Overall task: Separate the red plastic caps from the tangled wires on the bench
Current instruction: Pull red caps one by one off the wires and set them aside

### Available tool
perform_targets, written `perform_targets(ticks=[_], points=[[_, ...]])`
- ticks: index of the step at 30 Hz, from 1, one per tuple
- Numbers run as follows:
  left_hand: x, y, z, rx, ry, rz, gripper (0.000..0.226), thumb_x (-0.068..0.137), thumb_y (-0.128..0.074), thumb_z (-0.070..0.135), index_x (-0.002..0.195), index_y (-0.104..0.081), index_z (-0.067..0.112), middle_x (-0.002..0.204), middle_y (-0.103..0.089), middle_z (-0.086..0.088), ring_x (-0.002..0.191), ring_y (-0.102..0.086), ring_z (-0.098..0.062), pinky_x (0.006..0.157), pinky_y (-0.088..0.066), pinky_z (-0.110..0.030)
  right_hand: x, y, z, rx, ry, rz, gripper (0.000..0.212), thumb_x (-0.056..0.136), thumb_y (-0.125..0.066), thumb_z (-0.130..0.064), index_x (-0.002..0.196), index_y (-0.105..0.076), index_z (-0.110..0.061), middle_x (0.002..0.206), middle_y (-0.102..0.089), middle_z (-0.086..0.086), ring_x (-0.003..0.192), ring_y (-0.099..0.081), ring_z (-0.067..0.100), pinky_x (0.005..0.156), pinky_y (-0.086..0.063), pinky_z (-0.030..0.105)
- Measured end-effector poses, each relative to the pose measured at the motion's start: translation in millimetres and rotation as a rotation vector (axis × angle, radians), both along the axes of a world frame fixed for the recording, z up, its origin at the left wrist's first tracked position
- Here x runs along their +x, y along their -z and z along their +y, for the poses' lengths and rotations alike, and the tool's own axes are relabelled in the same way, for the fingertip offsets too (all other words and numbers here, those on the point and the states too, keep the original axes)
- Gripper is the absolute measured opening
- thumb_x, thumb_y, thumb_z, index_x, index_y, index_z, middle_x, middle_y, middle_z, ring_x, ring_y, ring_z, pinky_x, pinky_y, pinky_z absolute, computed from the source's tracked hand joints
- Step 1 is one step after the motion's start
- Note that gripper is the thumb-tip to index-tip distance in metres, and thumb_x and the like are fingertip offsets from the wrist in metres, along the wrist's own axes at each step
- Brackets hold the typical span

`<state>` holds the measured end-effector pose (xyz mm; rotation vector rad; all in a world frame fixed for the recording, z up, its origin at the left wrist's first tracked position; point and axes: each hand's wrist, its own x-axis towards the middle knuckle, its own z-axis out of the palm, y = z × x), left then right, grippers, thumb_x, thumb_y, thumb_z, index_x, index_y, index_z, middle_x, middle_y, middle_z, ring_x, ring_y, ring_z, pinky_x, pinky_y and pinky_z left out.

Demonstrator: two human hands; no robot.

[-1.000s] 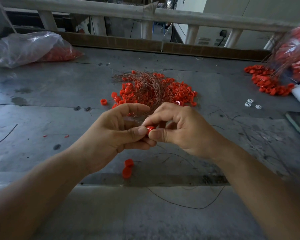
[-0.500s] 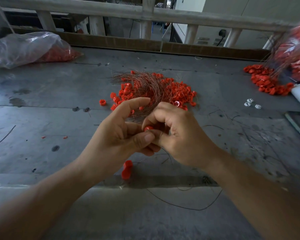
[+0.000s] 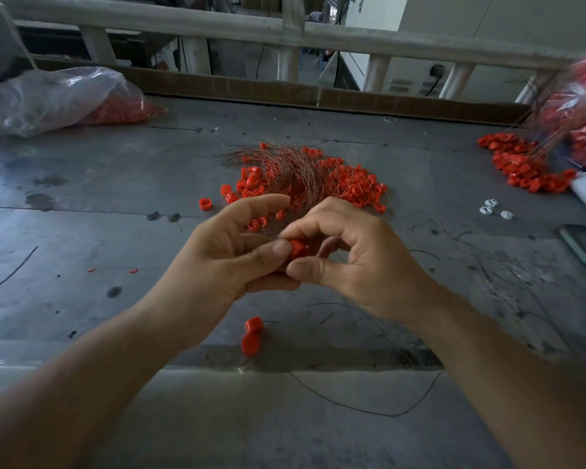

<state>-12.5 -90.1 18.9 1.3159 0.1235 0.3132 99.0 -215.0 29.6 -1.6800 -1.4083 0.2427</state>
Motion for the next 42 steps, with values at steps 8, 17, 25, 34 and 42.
perform_targets(ticks=[8,17,25,34,42], points=[[-2.5,-0.9,-7.3,0.159,0.045,0.015,0.058,0.068,-0.071,0.036,0.118,-0.048,0.02,0.083,-0.07,-0.012,0.073,-0.069,-0.021,0.061,-0.054,-0.022,-3.9,3.8,1.2,-0.011,0.06,-0.237,0.02,0.084,-0.055,-0.023,0.083,-0.063,-0.004,0.08,-0.047,-0.006,0.072,-0.048,0.005,0.065,-0.045,0.022],[-3.2,0.7,-12.1,0.203,0.044,-0.076,0.058,0.065,-0.064,0.025,0.121,-0.046,0.021,0.07,-0.066,-0.007,0.062,-0.064,-0.017,0.057,-0.053,-0.024,-15.4,1.2,1.0,-0.024,0.069,-0.38,0.01,0.078,-0.051,-0.004,0.074,-0.058,0.001,0.077,-0.053,0.008,0.07,-0.046,0.014,0.057,-0.045,0.031],[-4.3,-3.1,-2.6,0.071,0.112,0.073,0.069,0.056,-0.08,0.047,0.114,-0.057,0.018,0.081,-0.071,-0.015,0.072,-0.07,-0.028,0.06,-0.054,-0.025,-2.9,-0.9,-0.3,-0.089,0.015,-0.071,0.013,0.081,-0.064,-0.031,0.077,-0.06,-0.019,0.074,-0.05,-0.01,0.069,-0.049,0.002,0.063,-0.042,0.012],[0.0,-2.9,5.2,-0.031,0.011,0.047,0.016,0.066,-0.057,0.004,0.069,-0.073,0.009,0.073,-0.071,-0.01,0.067,-0.069,-0.016,0.058,-0.054,-0.018,10.4,-4.2,-8.0,-0.203,0.006,0.128,0.021,0.069,-0.069,-0.033,0.088,-0.061,-0.035,0.066,-0.063,-0.017,0.06,-0.059,-0.003,0.06,-0.048,0.012],[-0.8,-1.5,0.0,0.305,-0.077,0.035,0.021,0.053,-0.073,0.022,0.072,-0.071,0.013,0.065,-0.067,-0.002,0.053,-0.06,-0.01,0.053,-0.049,-0.016,9.4,-4.7,-9.2,-0.215,0.026,0.058,0.017,0.072,-0.073,-0.024,0.08,-0.062,-0.035,0.057,-0.057,-0.023,0.055,-0.054,-0.006,0.051,-0.039,0.005]])
